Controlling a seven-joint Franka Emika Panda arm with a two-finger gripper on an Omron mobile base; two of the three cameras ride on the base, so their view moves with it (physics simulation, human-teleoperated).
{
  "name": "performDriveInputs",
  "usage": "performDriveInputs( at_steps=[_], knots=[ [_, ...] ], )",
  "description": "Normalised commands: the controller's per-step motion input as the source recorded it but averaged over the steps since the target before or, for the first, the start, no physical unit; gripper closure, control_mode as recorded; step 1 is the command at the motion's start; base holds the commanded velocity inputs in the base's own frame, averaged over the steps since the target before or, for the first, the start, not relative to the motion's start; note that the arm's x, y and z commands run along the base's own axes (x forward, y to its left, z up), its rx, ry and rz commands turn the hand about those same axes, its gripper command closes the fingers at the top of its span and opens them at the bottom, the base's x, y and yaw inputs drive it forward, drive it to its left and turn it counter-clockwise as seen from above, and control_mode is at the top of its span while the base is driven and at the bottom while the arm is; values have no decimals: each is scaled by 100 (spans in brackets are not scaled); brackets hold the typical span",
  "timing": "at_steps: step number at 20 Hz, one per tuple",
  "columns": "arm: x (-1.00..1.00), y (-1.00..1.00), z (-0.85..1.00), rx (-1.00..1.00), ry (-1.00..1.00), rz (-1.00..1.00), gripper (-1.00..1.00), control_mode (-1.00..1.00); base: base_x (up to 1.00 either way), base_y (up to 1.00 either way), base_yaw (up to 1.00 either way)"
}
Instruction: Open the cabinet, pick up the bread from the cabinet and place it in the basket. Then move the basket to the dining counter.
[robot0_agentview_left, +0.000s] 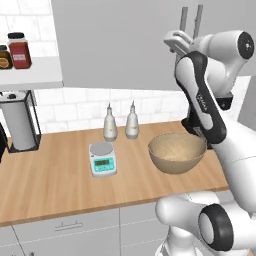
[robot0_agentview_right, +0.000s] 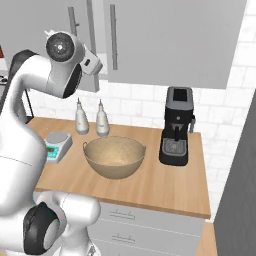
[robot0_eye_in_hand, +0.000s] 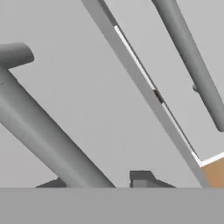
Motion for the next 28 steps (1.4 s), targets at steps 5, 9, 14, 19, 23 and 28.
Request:
performDriveInputs(
  at_steps=[5, 9, 14, 19, 23, 28],
  knots=[
    [-100, 25, 16, 0, 0, 0, 100, -100, 0, 0, 0],
    [-100, 56, 15, 0, 0, -2, 100, -100, 0, 0, 0],
    [-100, 82, 2, 0, 0, -4, -100, -100, 0, 0, 0],
    [-98, 29, 0, 0, 0, -2, -100, -100, 0, 0, 0],
    [-100, -54, 18, 0, 0, -2, -100, -100, 0, 0, 0],
    [-85, -51, 13, 4, 1, -1, -100, -100, 0, 0, 0]
  ],
)
